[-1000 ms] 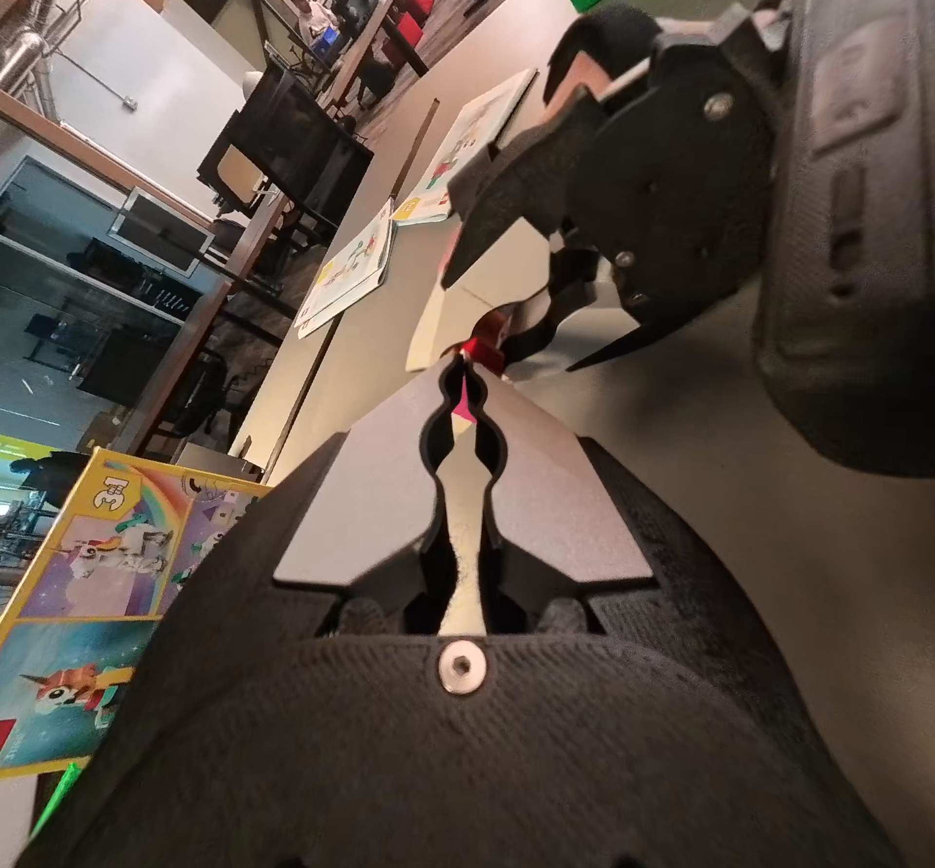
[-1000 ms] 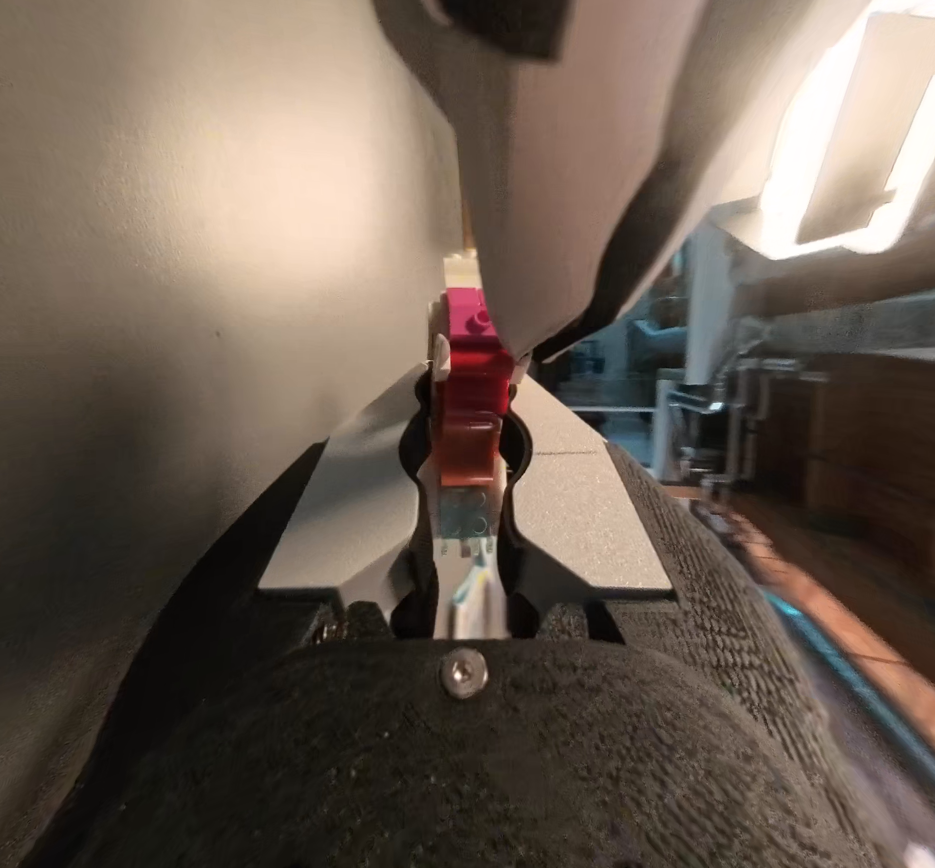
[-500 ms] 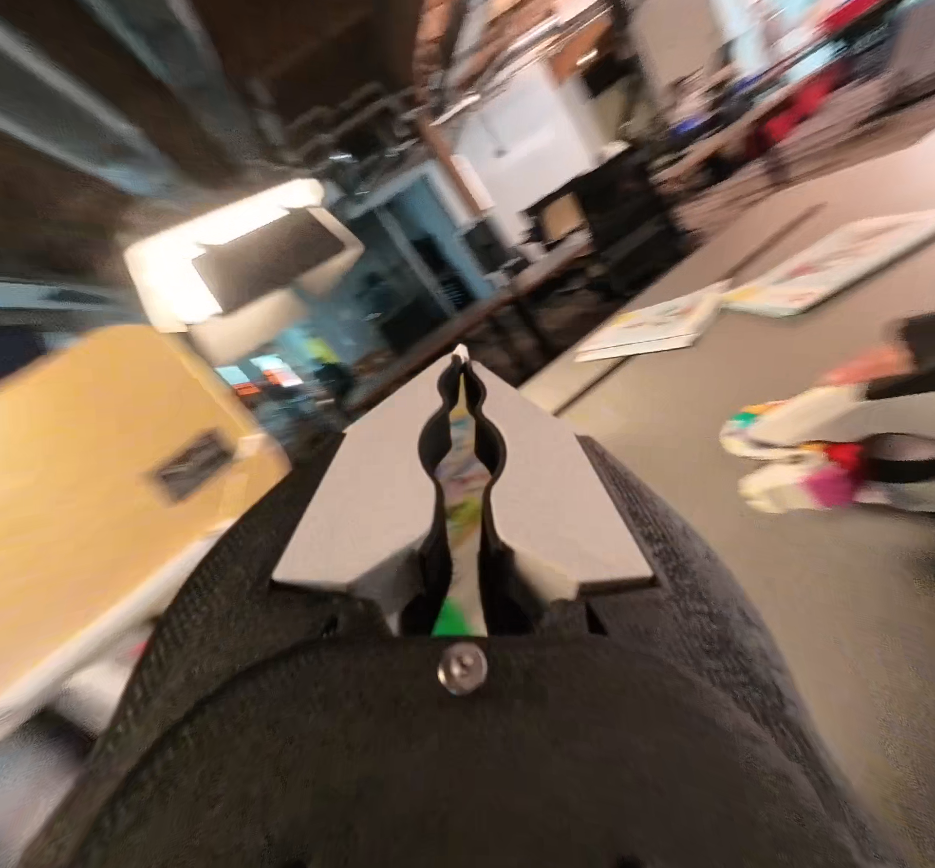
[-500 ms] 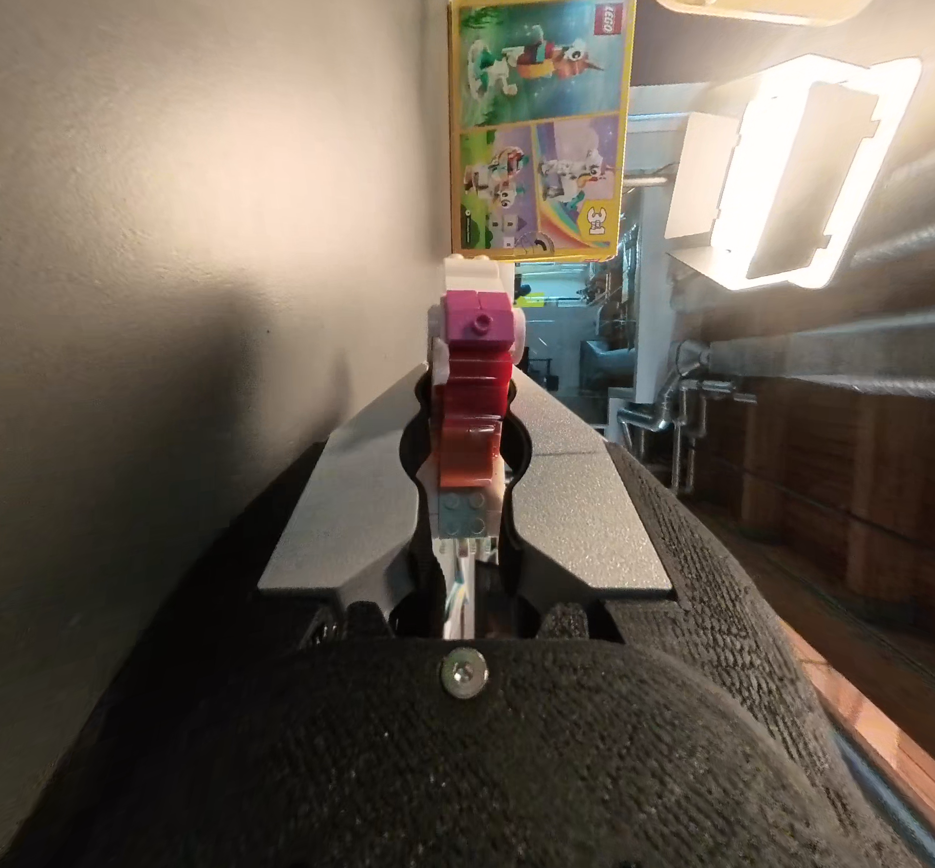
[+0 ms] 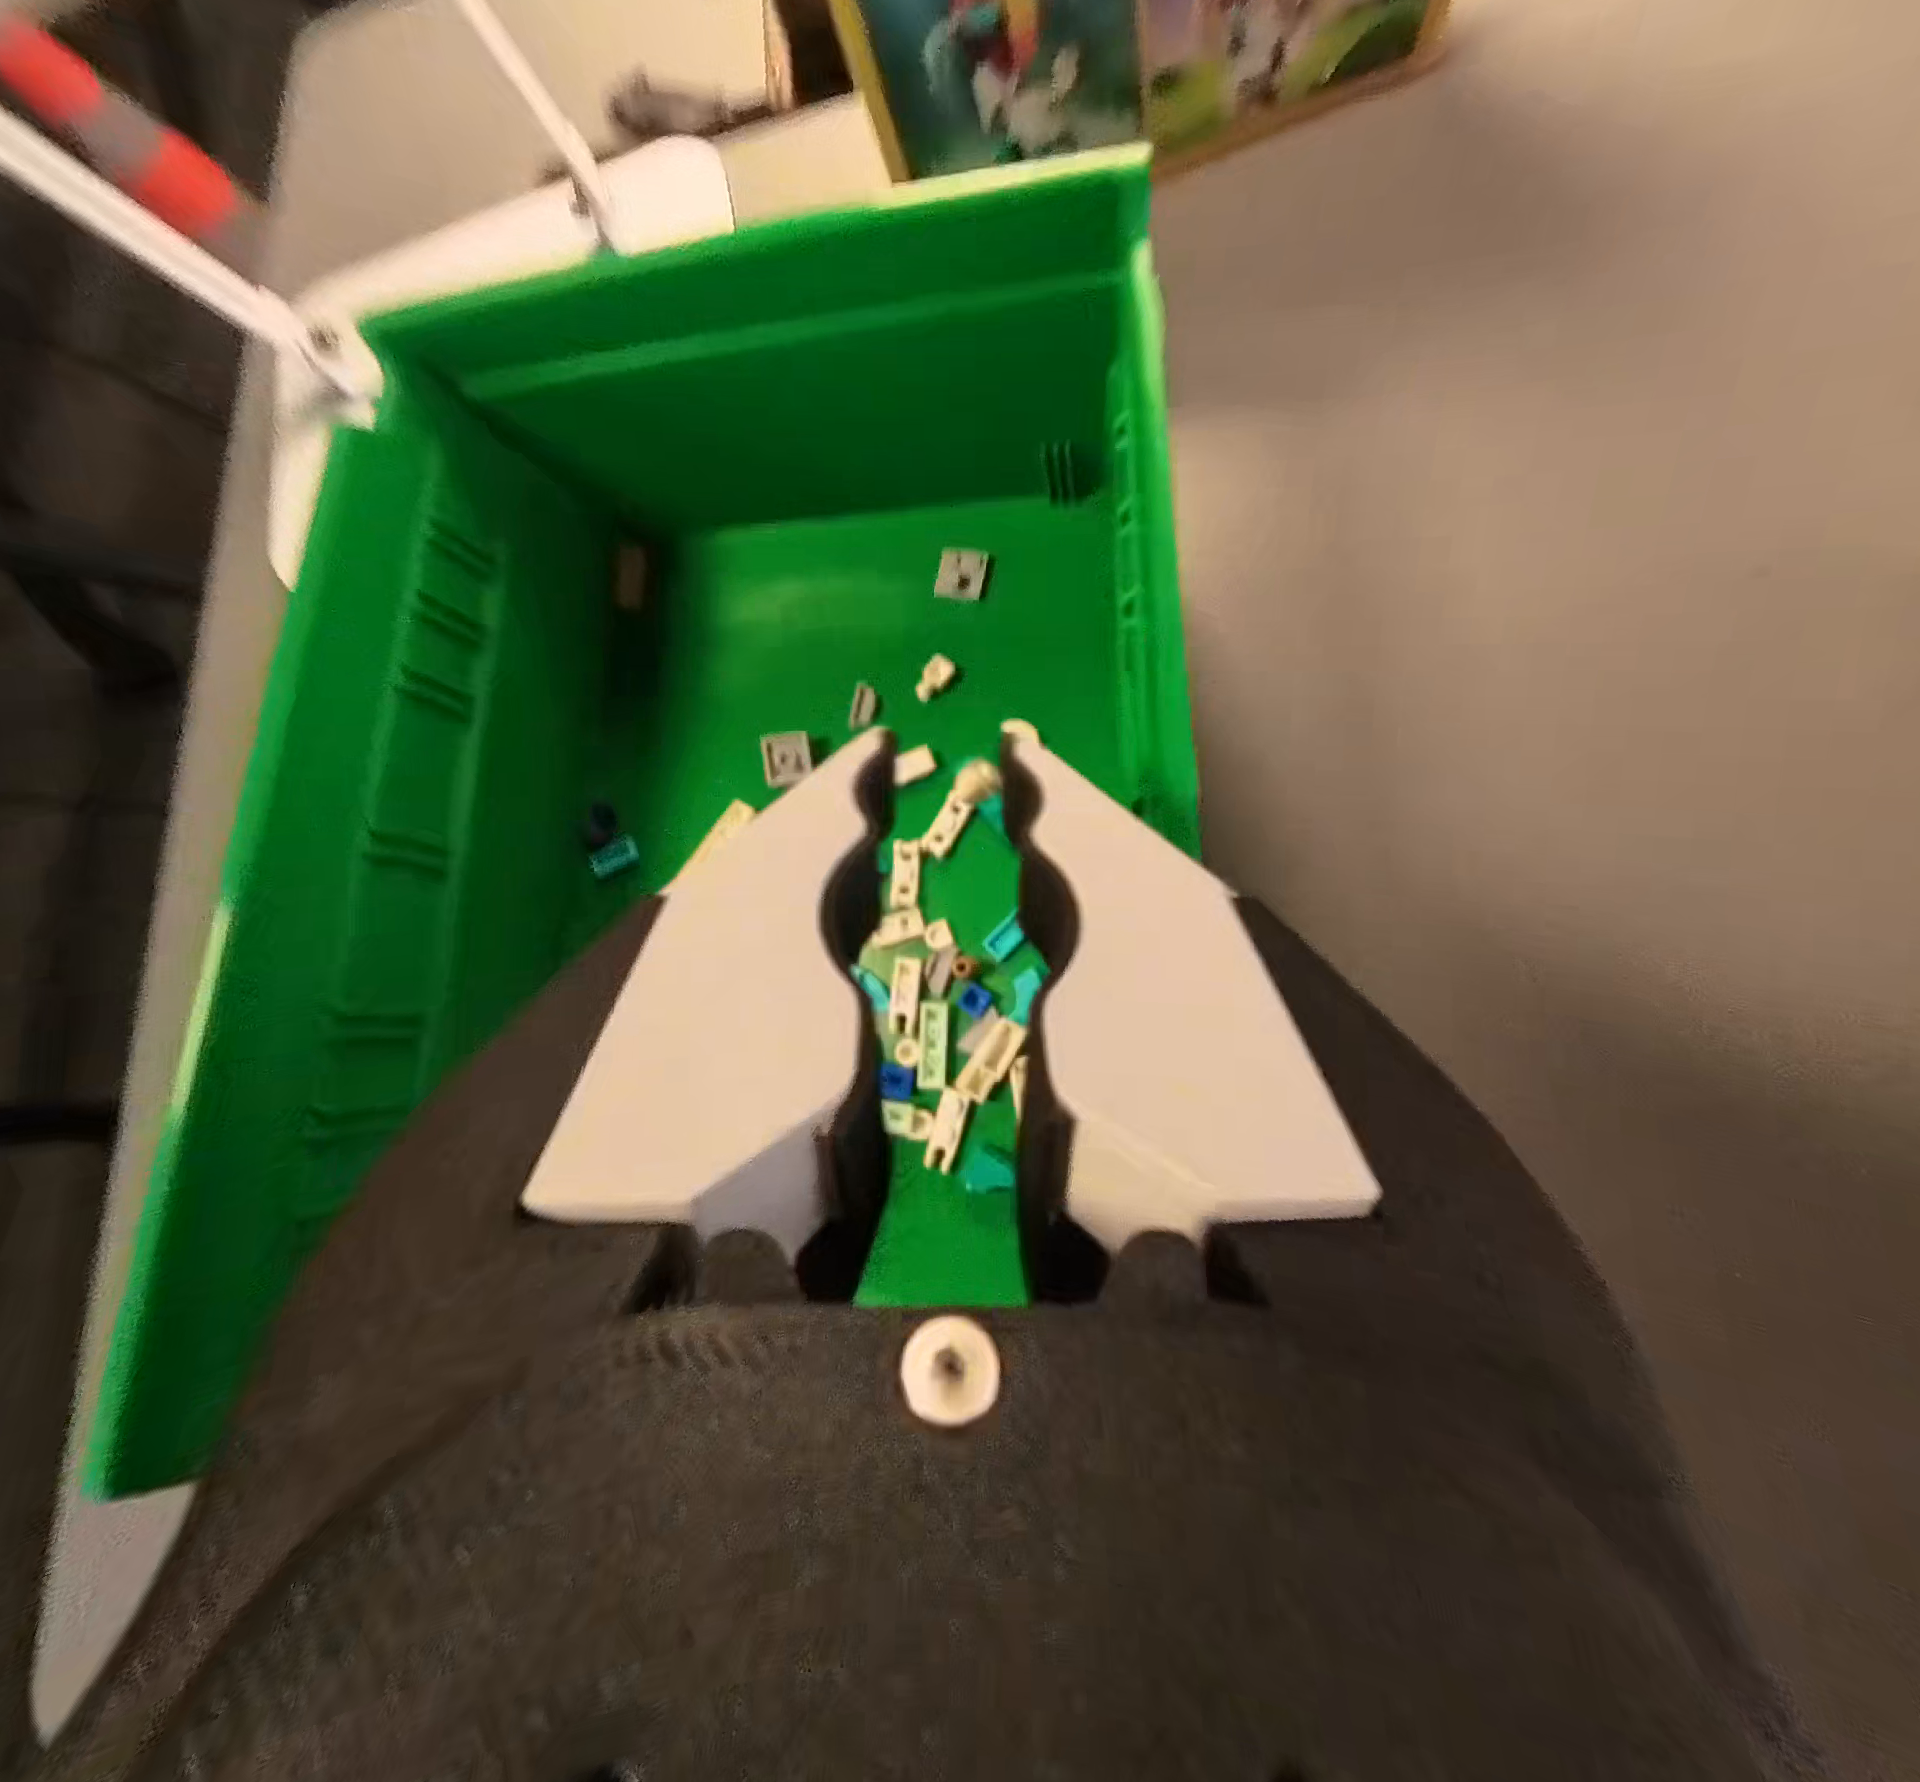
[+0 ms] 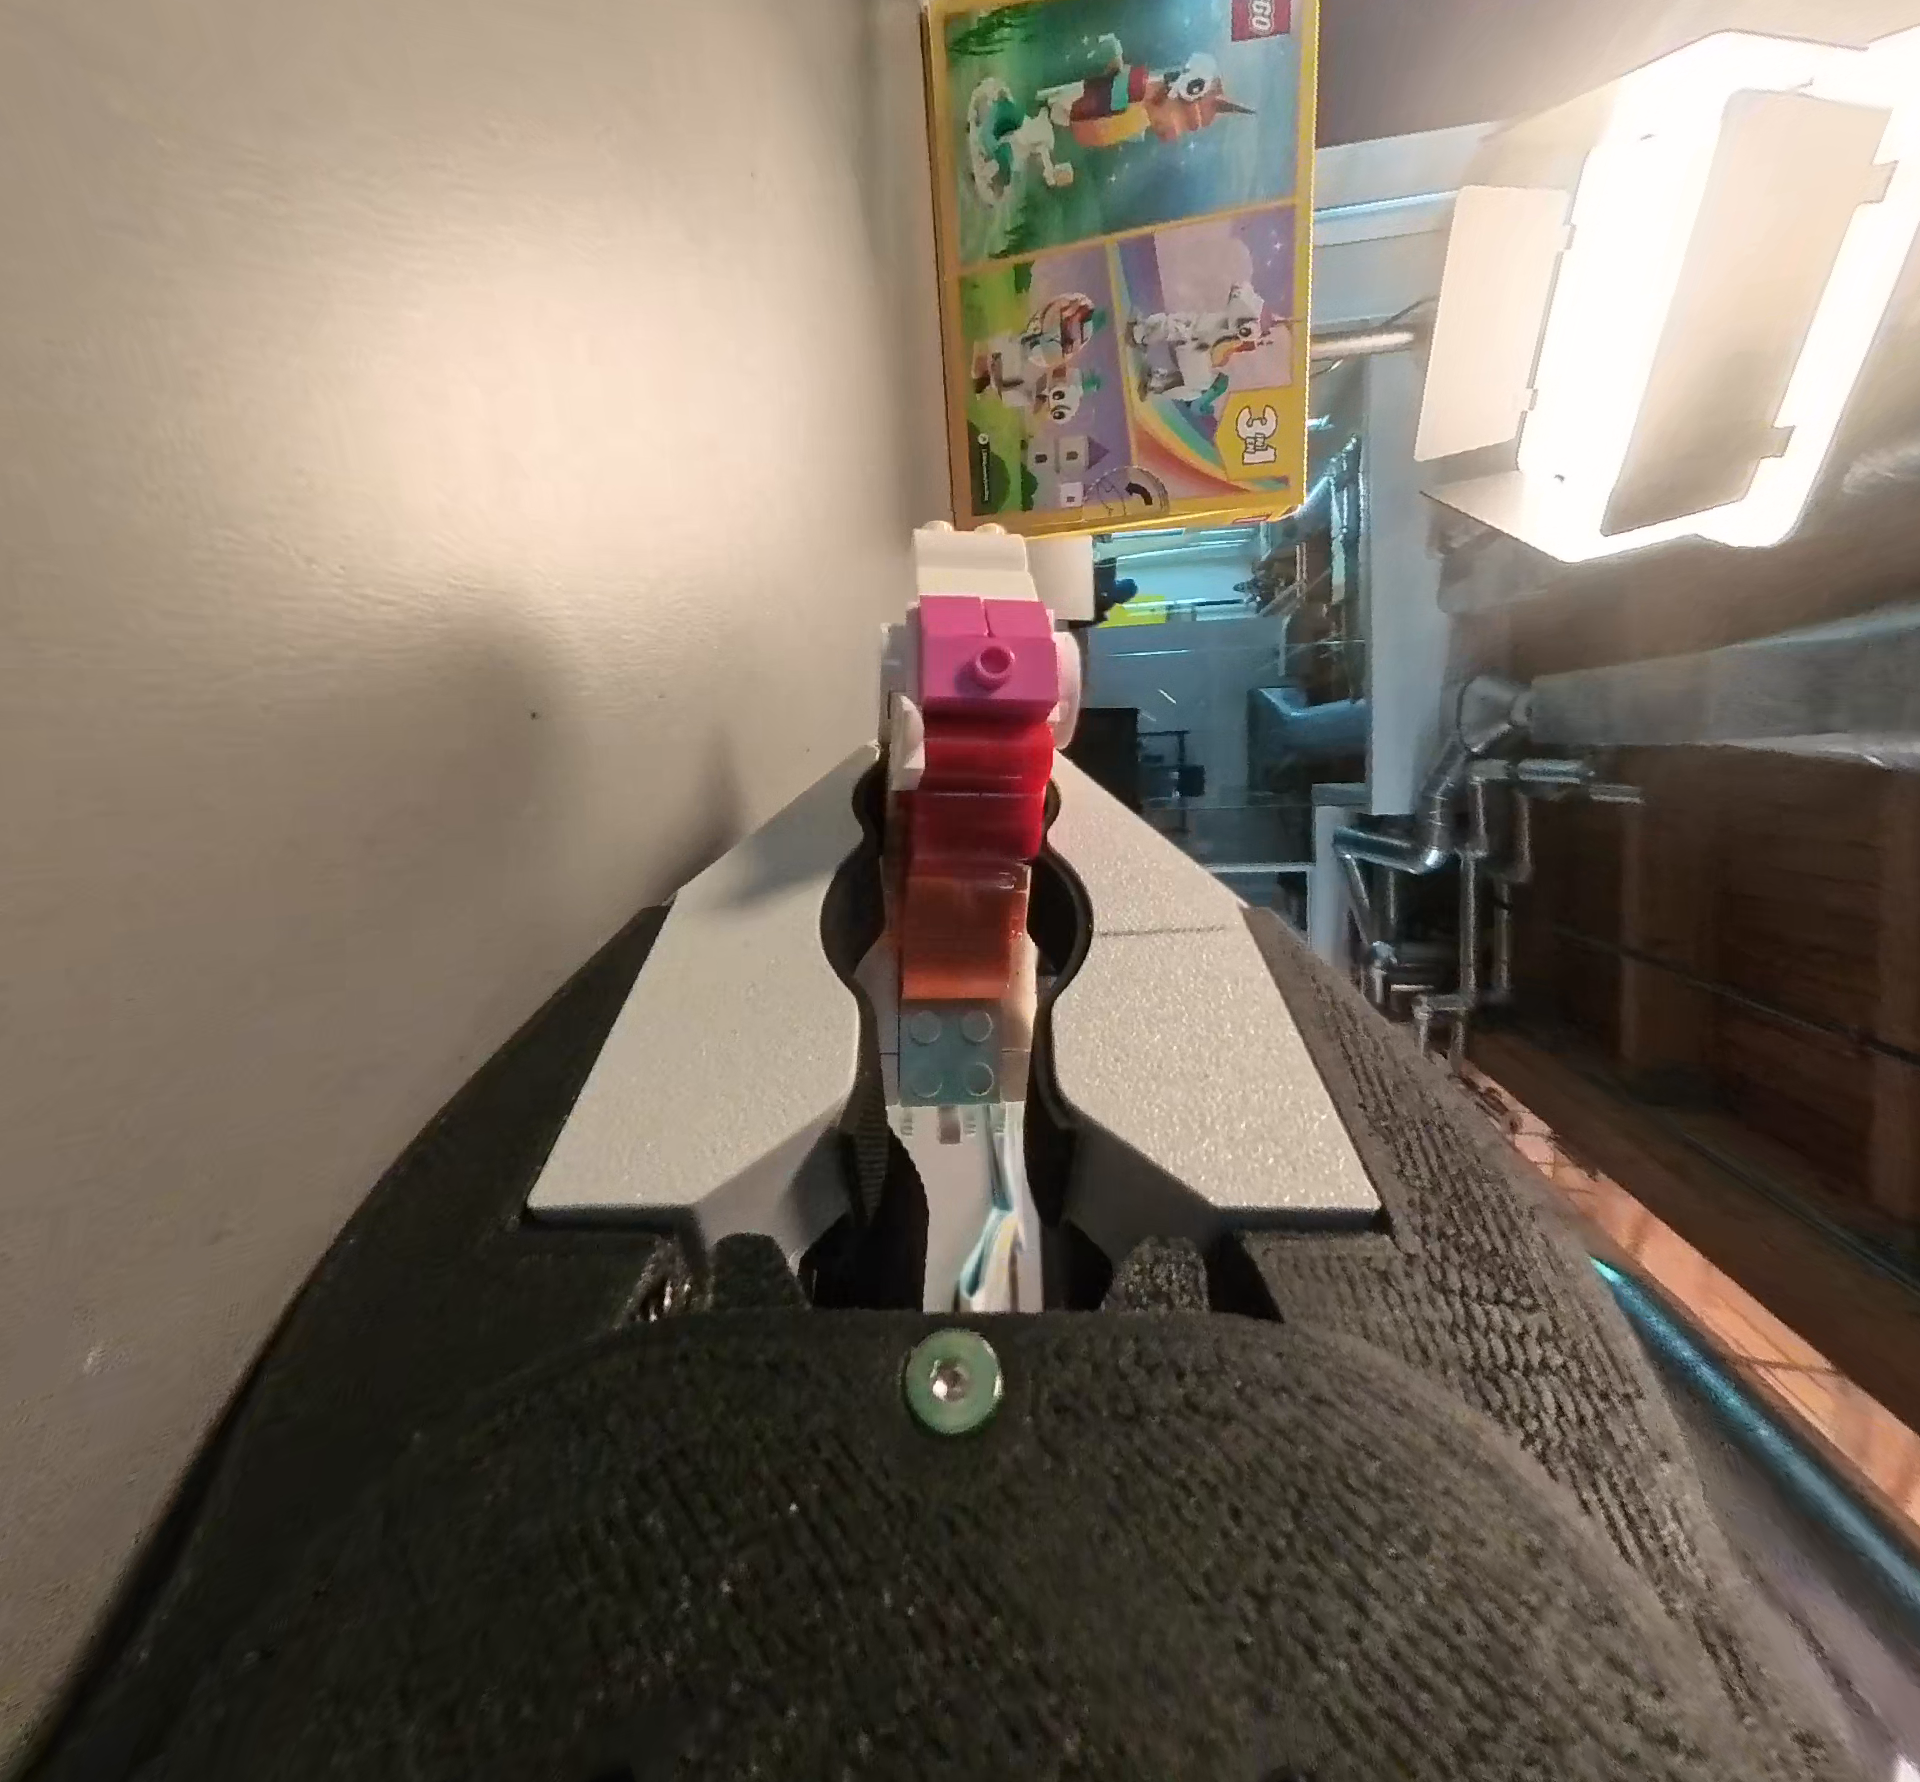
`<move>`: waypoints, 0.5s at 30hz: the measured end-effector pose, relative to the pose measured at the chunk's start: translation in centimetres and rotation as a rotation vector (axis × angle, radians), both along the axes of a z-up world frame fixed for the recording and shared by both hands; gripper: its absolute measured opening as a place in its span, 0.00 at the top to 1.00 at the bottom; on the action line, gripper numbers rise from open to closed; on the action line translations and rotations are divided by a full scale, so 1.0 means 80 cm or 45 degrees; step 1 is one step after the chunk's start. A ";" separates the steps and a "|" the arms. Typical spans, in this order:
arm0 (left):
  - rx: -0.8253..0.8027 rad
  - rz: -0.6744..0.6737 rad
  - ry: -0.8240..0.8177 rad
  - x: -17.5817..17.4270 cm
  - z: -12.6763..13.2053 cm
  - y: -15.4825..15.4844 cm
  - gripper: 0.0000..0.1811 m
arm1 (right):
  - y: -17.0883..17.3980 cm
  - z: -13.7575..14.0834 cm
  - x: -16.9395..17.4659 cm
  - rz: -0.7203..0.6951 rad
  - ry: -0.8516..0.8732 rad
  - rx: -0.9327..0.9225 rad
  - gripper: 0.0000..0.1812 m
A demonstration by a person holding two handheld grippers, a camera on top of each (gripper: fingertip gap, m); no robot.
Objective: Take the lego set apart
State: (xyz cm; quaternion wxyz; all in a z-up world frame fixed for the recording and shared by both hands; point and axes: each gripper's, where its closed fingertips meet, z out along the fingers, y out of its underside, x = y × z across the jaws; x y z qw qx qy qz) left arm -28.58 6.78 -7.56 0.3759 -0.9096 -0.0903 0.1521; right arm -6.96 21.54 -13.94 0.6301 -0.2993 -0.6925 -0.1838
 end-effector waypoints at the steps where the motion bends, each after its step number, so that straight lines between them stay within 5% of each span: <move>1: -0.032 0.024 -0.048 -0.005 -0.010 -0.003 0.86 | 0.000 0.000 0.000 0.000 0.001 -0.005 0.88; 6: -0.116 0.106 -0.099 -0.021 -0.035 -0.006 0.70 | 0.000 -0.001 0.000 -0.002 0.006 -0.017 0.88; 9: 0.106 0.087 0.078 -0.020 0.012 0.013 0.67 | 0.002 0.002 0.002 -0.012 0.034 -0.040 0.88; 12: 0.526 -0.243 0.198 0.056 0.082 0.056 0.71 | 0.004 0.008 0.003 -0.022 0.081 -0.076 0.88; 15: 0.638 -0.771 0.281 0.176 0.083 0.082 0.74 | 0.005 0.010 0.006 -0.030 0.099 -0.087 0.88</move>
